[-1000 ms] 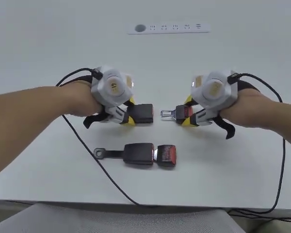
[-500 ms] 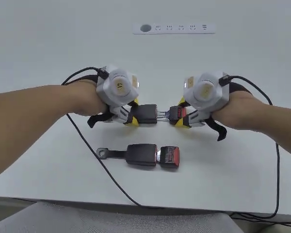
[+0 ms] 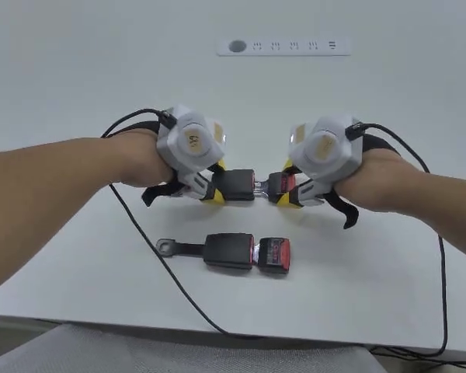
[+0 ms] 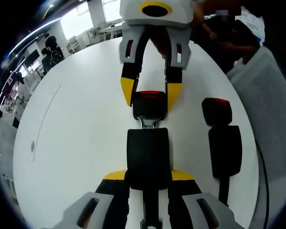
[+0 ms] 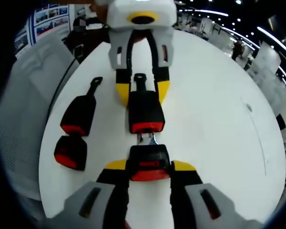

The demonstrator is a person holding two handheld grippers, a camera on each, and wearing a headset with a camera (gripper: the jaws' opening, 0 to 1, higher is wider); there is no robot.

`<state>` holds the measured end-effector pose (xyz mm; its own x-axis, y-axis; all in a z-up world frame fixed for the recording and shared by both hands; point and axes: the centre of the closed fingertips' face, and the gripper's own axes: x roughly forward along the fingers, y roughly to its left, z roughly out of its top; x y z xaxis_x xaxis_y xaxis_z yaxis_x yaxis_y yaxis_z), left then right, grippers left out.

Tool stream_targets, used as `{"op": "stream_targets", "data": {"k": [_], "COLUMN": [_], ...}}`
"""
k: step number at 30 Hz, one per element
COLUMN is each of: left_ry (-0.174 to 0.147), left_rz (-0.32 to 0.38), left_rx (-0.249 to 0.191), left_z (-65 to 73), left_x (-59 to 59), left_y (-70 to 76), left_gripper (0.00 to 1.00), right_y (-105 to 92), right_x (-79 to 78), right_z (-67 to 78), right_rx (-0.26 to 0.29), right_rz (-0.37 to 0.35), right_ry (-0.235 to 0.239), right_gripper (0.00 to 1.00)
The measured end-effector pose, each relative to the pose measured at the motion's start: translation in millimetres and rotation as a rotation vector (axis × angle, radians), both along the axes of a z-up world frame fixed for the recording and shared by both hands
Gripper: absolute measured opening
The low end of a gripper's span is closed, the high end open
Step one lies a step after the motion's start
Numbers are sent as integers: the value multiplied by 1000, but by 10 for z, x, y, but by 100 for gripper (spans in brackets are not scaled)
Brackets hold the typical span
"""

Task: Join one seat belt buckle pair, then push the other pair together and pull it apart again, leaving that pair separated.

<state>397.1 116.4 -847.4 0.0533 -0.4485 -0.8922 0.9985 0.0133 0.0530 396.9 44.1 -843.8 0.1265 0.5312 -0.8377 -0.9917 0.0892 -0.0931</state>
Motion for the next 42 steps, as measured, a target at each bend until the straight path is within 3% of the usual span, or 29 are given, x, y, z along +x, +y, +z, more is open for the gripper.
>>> {"op": "stream_targets", "data": {"k": [6,10,29,42], "left_ry": [1,2,5,15], "left_rz": [-2,-5,10,12], "left_rx": [3,2,21,14], "left_z": [-5,-3,-13,1], "left_x": [1,-5,16,6], "left_y": [1,-1,11,7], "left_gripper": [31,31,31,32], "right_y": [27,177,114,-113], "right_x": [22,21,53,24], "right_z": [-19,-36,-67,-57], "right_rx": [-10,-12,-17,-16], "right_rz": [4,6,9,-2], "right_ry": [2,3,-3,-2], "right_gripper": [30,30,31,33]}}
